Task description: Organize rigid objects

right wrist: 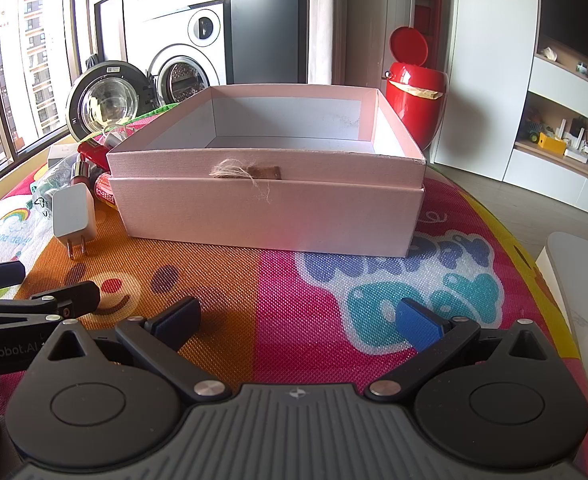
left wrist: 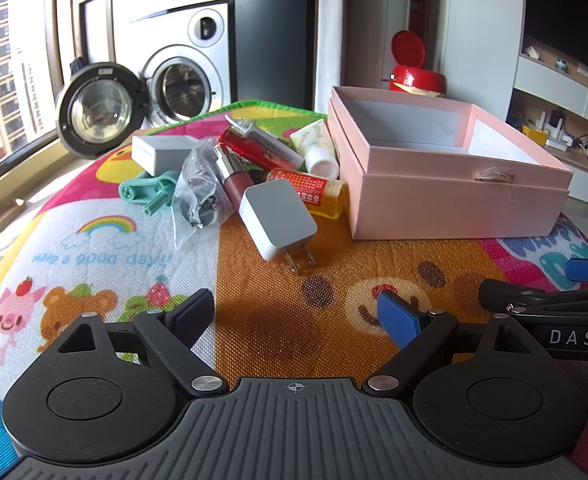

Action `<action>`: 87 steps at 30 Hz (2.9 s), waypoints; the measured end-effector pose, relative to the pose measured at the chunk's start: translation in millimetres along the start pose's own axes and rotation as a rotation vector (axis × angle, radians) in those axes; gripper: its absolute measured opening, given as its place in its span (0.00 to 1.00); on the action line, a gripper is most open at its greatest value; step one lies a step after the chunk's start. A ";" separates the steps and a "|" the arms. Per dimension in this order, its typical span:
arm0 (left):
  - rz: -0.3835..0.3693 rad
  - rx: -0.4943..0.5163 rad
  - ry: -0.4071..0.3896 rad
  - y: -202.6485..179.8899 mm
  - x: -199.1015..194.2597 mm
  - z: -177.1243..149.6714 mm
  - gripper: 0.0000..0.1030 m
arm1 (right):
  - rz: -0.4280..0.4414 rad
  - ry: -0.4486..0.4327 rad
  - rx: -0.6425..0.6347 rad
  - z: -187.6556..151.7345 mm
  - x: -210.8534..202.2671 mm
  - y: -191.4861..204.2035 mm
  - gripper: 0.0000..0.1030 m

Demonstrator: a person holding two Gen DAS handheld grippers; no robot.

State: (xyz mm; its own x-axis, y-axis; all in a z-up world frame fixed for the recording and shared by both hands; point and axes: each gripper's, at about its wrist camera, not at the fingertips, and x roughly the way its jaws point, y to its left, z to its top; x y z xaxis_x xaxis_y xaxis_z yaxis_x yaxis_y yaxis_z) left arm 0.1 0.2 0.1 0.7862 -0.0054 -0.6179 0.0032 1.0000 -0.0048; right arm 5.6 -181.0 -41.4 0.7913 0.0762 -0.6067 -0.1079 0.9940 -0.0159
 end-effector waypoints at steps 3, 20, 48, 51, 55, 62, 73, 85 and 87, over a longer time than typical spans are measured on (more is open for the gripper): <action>0.000 0.000 0.000 0.0 0.0 0.0 0.90 | 0.000 0.000 0.000 0.0 0.0 0.1 1.00; 0.001 0.001 0.000 0.0 0.0 0.0 0.90 | 0.000 0.000 0.000 -0.1 -0.2 -0.2 1.00; 0.003 0.004 0.000 0.0 0.0 -0.1 0.90 | 0.000 0.002 0.000 0.0 0.3 0.1 1.00; 0.002 0.003 0.000 0.2 -0.1 -0.1 0.90 | 0.005 0.005 0.004 0.9 0.4 -0.5 1.00; -0.018 -0.008 -0.002 5.1 -1.4 1.0 0.88 | 0.033 0.064 -0.012 8.2 1.9 -4.6 1.00; -0.114 -0.066 -0.049 63.8 -1.2 43.0 0.83 | 0.029 0.126 -0.050 17.6 5.8 1.3 1.00; -0.170 -0.284 -0.073 171.8 27.2 88.9 0.75 | 0.262 -0.102 -0.459 36.6 -13.8 122.4 0.56; -0.290 -0.177 -0.039 158.3 29.8 75.8 0.72 | 0.201 -0.015 -0.484 43.9 29.9 153.4 0.31; -0.360 -0.155 -0.034 144.8 27.7 77.4 0.65 | 0.211 -0.001 -0.451 38.1 21.0 134.8 0.31</action>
State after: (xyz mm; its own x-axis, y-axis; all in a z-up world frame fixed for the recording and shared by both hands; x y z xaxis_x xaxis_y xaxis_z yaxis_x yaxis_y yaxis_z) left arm 70.1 144.9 43.1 0.7721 -0.3528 -0.5286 0.1912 0.9222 -0.3363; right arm 30.6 -42.4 -26.0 0.7247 0.2719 -0.6331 -0.5148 0.8244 -0.2351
